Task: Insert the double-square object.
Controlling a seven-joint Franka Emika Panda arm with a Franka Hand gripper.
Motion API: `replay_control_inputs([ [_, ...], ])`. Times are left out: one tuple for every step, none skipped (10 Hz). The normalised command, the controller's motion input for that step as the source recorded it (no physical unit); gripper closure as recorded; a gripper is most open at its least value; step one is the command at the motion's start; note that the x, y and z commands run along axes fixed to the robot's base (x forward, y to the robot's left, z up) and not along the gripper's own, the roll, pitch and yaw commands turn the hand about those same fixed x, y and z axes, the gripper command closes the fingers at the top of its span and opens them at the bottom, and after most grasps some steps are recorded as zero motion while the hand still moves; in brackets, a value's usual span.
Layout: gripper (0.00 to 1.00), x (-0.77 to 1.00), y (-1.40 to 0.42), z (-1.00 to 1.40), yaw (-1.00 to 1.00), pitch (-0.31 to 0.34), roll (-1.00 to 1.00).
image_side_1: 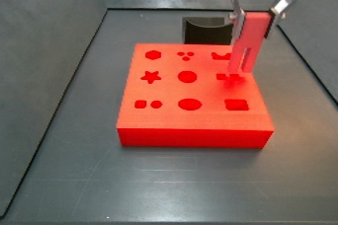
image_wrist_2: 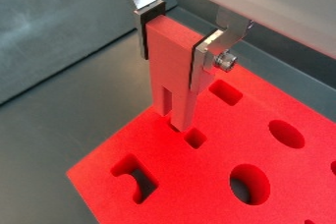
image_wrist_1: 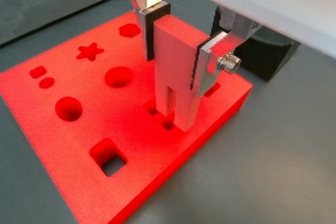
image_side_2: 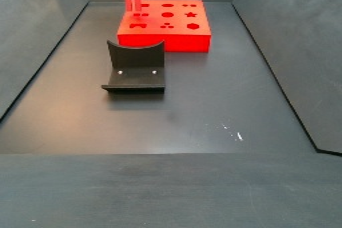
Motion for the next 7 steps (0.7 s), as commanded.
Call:
replay_control_inputs([
  [1.0,-0.1,-0.06,-0.23,-0.03,0.004,0.03],
  [1.0,-0.22,-0.07,-0.19,-0.06,0.03,0.03],
  [1.0,-0.25,-0.08,-0.1,-0.11,0.036,0.01],
  [1.0,-0.1,-0.01,-0.13,-0.08,0.0,0.0],
  [1.0,0.0,0.0,-0.17,-0.03,0.0,0.0],
  [1.0,0.0,0.12,-0.27,0.0,0.0,0.01],
  [1.0,0.0,0.16,-0.27,0.0,0.0,0.01],
])
